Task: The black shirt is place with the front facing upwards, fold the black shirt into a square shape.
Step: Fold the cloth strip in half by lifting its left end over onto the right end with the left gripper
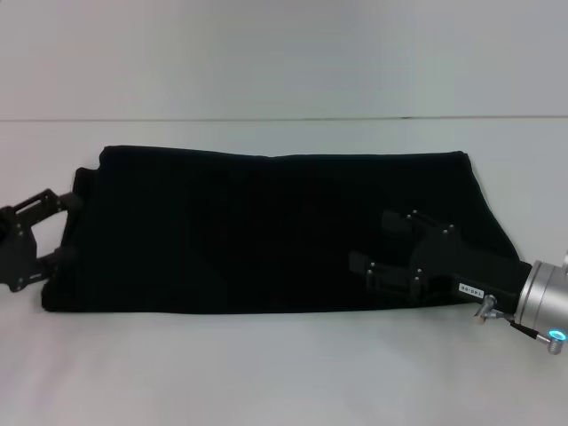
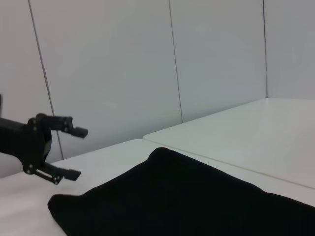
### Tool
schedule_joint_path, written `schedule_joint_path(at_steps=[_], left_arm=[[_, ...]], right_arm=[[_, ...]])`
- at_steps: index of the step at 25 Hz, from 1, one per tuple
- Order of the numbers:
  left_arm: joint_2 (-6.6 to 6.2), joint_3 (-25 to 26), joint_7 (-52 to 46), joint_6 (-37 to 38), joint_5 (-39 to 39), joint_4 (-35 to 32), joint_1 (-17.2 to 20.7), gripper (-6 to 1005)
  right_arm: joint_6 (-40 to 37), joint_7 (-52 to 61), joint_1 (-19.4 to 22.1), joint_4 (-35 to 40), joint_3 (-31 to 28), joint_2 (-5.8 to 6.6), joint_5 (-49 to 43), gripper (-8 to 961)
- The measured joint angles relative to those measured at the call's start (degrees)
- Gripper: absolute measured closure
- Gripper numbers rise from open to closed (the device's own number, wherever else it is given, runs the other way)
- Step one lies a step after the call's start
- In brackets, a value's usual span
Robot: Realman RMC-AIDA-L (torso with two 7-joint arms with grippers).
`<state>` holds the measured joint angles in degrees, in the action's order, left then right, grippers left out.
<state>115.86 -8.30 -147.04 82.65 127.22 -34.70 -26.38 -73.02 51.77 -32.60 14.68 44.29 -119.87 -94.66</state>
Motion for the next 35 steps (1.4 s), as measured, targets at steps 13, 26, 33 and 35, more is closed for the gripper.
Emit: schedule_joint_path(at_steps=[13,26,33,35], left_arm=[[-0.36,1.87,-2.32,5.29,6.0,-3.6,2.85,111],[-0.82,1.67,-4.3,4.55,12.51,-5.31,2.44,112],[-0.49,1.24,-4.38,3.19,12.5,-4.97,1.88,111],[-0.4,1.19,-4.39,2.67,12.5,-4.57,1.8,111]], right_arm=[[-0.02,0.0,0.07,0.0,0.0,0.0,0.0,28],[-0.02,0.0,0.09,0.0,0.2,0.0,0.0,28],[-0.03,0.0,0.09,0.0,0.18,0.0,0.0,28],[-0.03,0.0,0.09,0.0,0.18,0.0,0.0,28]])
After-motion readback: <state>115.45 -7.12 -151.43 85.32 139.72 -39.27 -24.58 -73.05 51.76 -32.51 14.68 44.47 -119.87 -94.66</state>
